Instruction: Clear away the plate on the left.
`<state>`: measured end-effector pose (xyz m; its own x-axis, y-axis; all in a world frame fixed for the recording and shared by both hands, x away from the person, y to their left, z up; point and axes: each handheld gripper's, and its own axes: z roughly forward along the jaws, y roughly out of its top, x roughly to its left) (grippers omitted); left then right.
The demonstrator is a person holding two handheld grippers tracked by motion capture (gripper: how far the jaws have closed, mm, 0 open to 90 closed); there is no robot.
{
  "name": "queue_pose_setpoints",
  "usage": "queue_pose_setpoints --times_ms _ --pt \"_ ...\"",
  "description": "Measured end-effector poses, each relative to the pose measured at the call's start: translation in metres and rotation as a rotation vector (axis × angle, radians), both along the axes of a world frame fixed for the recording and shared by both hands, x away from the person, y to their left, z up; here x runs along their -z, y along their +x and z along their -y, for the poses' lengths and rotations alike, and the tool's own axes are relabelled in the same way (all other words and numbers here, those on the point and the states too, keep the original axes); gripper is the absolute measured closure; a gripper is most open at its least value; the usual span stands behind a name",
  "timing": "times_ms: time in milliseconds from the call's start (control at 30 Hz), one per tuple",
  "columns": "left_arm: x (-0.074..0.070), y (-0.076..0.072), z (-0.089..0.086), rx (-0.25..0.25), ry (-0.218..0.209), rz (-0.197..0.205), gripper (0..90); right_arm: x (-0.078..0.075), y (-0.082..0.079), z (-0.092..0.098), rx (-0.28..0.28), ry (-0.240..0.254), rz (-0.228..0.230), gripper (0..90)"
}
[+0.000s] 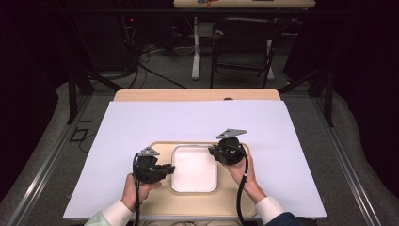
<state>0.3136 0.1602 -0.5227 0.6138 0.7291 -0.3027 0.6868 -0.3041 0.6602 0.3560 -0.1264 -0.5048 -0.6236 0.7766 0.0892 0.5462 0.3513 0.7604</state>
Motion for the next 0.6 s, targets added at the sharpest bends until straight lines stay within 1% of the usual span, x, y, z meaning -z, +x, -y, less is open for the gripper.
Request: queue_pose_setpoints --times_ms 167,200,300,467,567,600 --pt "0.002 0.0 0.001 0.007 0.011 -0.009 78.4 0.003 0.001 0.0 0.001 -0.01 -0.009 77.9" --pt "0.003 0.001 0.001 0.007 0.016 -0.006 78.4 0.003 0.001 0.0 0.001 -0.01 -0.009 77.9" --pt "0.004 0.001 0.001 0.008 0.014 -0.011 78.4 0.005 0.002 0.001 -0.001 -0.015 -0.015 77.9" --pt "0.005 0.002 0.001 0.017 0.019 -0.025 77.9 0.008 0.003 0.0 -0.002 -0.017 -0.023 77.9" --pt "0.007 0.003 0.0 0.025 0.023 -0.046 77.4 0.013 0.004 0.0 -0.007 -0.027 -0.045 77.7" --pt "0.007 0.003 0.0 0.025 0.023 -0.046 77.2 0.013 0.004 0.0 -0.007 -0.027 -0.045 77.7"
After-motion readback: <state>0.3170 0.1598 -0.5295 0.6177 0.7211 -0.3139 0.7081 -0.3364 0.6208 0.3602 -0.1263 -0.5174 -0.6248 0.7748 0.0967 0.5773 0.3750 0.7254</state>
